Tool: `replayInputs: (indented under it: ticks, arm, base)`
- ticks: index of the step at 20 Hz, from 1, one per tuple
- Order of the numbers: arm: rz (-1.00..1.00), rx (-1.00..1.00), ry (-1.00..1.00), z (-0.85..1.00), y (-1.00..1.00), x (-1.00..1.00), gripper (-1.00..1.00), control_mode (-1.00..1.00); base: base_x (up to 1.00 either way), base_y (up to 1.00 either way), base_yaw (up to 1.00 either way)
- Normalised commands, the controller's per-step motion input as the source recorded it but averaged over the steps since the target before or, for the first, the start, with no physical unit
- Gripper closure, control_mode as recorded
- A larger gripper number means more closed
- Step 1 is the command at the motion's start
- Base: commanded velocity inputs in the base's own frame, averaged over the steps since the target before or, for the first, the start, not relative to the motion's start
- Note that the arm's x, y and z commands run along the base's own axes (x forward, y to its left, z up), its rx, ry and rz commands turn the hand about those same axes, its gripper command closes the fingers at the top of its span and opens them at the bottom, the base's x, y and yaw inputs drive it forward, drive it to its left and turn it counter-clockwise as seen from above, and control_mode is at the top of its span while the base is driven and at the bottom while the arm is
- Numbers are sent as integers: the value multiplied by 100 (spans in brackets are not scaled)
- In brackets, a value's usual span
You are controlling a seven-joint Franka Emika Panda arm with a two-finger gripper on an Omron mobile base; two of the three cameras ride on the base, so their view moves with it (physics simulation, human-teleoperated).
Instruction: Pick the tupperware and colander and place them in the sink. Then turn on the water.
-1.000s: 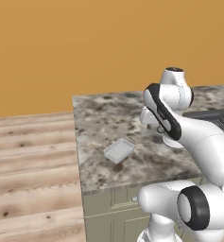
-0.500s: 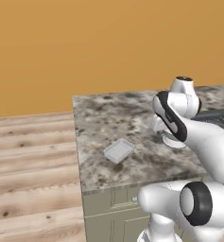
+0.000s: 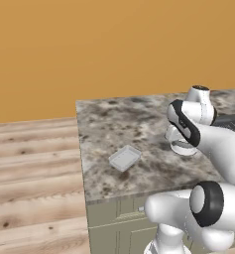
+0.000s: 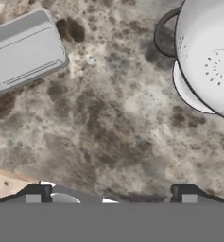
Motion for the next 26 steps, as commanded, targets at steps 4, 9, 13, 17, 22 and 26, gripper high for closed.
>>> replayInputs:
  ticks: [4,9,13,17,22,26]
  arm:
    - [3,0,1,0,-23,29,-100,-100]
    - [3,0,7,0,-17,45,-100,-100]
    - [5,0,7,0,-22,39,-100,-100]
    - [5,0,6,0,-24,32,-100,-100]
    - [5,0,3,-13,-9,20,-100,-100]
    - [2,0,5,-22,0,15,-100,-100]
  base:
    - [0,0,0]
    - [0,0,0]
    - [0,0,0]
    - [0,0,0]
    - [0,0,0]
    - [0,0,0]
